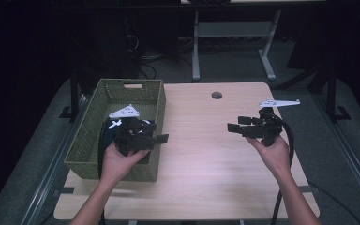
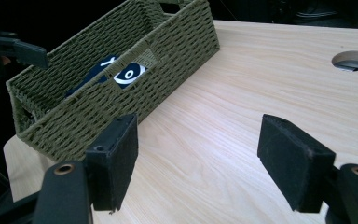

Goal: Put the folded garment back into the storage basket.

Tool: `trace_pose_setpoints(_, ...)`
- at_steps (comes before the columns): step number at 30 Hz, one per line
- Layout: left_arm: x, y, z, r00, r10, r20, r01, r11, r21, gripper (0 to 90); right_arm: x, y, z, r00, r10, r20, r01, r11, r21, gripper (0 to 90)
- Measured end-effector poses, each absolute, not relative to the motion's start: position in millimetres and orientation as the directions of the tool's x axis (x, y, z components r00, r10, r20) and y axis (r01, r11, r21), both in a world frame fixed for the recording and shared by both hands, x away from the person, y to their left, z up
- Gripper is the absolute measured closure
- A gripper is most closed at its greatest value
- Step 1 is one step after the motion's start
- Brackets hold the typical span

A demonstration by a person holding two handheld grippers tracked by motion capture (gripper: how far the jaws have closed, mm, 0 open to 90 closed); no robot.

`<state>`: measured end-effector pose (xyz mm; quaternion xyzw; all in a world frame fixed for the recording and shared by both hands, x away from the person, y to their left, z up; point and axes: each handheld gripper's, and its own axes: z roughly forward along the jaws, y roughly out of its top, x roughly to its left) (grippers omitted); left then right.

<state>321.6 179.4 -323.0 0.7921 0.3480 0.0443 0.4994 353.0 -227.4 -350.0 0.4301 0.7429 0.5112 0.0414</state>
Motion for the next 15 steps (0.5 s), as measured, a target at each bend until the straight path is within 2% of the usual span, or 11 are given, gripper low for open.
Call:
trace_pose_setpoints(11, 317.4, 152.8, -326.6, 0.778, 0.573, -0.255, 0.489, -0.300, 0.819, 22.9, 345.6, -246.5, -356.8, -0.605, 0.699, 0.380, 0.604, 0.092, 0.792, 28.6)
trace_pose_setpoints(15, 314.3, 142.9, -330.0, 0.785, 0.555, -0.275, 0.492, -0.289, 0.822, 23.1, 342.8, -254.0, -358.9, -0.596, 0.707, 0.380, 0.604, 0.083, 0.793, 28.6)
